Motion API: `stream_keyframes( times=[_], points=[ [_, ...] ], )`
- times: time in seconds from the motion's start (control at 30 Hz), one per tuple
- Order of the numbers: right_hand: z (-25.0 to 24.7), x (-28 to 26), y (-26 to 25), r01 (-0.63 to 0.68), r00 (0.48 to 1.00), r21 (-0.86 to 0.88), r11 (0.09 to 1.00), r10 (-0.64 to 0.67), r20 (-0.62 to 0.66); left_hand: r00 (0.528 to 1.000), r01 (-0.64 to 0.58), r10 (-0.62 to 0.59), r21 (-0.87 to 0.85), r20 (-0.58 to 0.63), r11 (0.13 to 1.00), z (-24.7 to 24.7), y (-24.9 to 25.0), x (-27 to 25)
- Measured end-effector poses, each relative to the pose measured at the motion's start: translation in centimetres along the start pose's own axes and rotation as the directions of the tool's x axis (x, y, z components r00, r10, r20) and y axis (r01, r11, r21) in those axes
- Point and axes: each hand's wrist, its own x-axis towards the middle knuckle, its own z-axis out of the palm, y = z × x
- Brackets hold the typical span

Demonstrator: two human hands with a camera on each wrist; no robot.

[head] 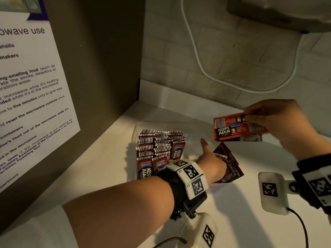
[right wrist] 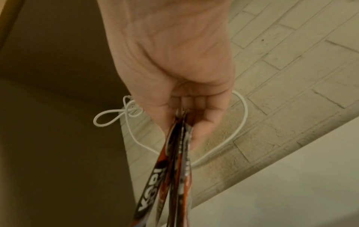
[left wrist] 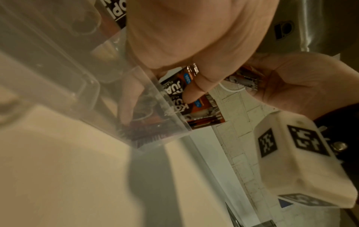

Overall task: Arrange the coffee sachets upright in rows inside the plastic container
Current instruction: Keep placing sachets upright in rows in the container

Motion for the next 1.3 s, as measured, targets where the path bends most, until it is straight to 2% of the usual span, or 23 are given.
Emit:
stream_keyframes(
  times=[0.1, 0.23, 0.37, 0.6, 0.73, 0.83, 0.93, 1.03, 1.17, 1.23, 1.3],
  points=[
    [-0.7, -0.4, 0.4, -0.043, 0.998, 0.158, 0.986, 0.051, -0.048, 0.998, 0.026, -0.027, 0.018, 0.053, 0.999, 0.6, 0.2, 0.1],
    [-0.9, -0.8, 0.9, -0.061, 0.993, 0.179, 0.982, 0.077, -0.085, 0.996, 0.033, -0.032, -0.010, 0.086, 0.999, 0.6, 0.3, 0.3],
    [-1.0, -1.1, 1.2, -0.077, 0.992, 0.210, 0.975, 0.096, -0.083, 0.998, 0.031, -0.029, -0.026, 0.059, 0.999, 0.1, 0.0, 0.5],
    [-0.9, -1.4, 1.1, -0.103, 0.990, 0.232, 0.967, 0.123, -0.072, 0.997, 0.041, -0.044, 0.039, 0.066, 0.998, 0.0, 0.6, -0.1],
    [-1.0, -1.6, 0.9, -0.118, 0.987, 0.237, 0.964, 0.141, -0.078, 0.999, 0.003, -0.002, -0.018, 0.036, 1.000, -0.2, 0.3, -0.2],
    [-1.5, -2.1, 0.4, -0.097, 0.988, 0.280, 0.955, 0.125, -0.085, 0.992, -0.121, 0.112, -0.149, -0.064, 0.982, -1.1, 0.3, -1.0],
    [-1.7, -2.7, -0.3, -0.065, 0.987, 0.376, 0.924, 0.115, -0.114, 0.966, -0.252, 0.210, -0.347, -0.153, 0.904, -2.1, 0.5, -2.4],
    [-0.5, -3.5, -1.5, 0.038, 0.972, 0.436, 0.899, 0.068, -0.225, 0.967, -0.246, 0.243, -0.553, -0.081, 0.796, -2.6, 1.1, -4.3],
    [2.4, -5.1, -2.9, 0.298, 0.932, 0.359, 0.885, -0.188, -0.309, 0.954, -0.148, 0.297, -0.801, 0.038, 0.580, -4.3, 2.0, -5.9],
    [3.7, -6.0, -3.2, 0.390, 0.903, 0.326, 0.861, -0.290, -0.317, 0.942, -0.133, 0.334, -0.871, 0.038, 0.473, -5.6, 2.2, -6.3],
    [4.8, -6.7, -3.3, 0.504, 0.844, 0.217, 0.836, -0.423, -0.330, 0.935, -0.137, 0.356, -0.910, 0.012, 0.391, -6.8, 2.3, -6.4]
  ],
)
